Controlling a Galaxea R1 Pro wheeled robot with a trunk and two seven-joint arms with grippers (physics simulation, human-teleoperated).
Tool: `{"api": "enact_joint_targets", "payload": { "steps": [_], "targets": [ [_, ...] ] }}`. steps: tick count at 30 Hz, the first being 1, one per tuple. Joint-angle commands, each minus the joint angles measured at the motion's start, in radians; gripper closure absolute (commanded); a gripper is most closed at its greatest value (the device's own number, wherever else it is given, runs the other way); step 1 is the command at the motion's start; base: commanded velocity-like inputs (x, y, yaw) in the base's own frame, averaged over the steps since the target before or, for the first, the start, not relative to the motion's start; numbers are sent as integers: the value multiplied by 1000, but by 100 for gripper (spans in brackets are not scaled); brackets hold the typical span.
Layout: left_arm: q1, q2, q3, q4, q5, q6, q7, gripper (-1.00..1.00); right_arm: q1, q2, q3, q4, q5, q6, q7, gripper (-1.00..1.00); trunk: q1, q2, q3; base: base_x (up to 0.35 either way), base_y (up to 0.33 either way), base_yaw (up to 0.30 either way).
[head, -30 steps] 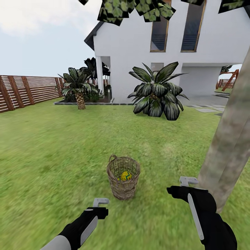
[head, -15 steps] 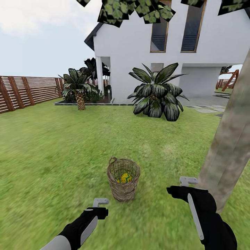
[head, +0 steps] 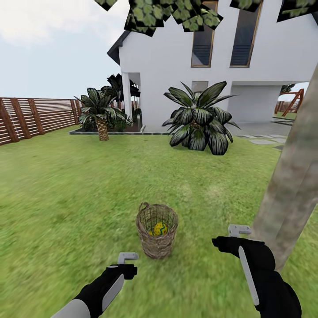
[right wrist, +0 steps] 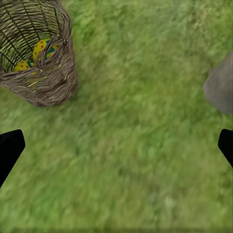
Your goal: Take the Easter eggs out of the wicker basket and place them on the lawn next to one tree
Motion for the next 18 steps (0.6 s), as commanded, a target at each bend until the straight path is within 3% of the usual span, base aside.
{"api": "enact_joint_targets", "payload": {
  "steps": [1, 18],
  "targets": [
    [-1, 1, -8, -2, 11, 3, 10, -100, -1, 1, -1, -1, 9, 4, 6, -100, -4, 7, 2, 0, 0, 0],
    [-1, 1, -9, -3, 10, 4, 15, -100, -1, 2, -1, 0, 9, 4, 6, -100, -69, 126, 55, 0, 0, 0]
  ]
}}
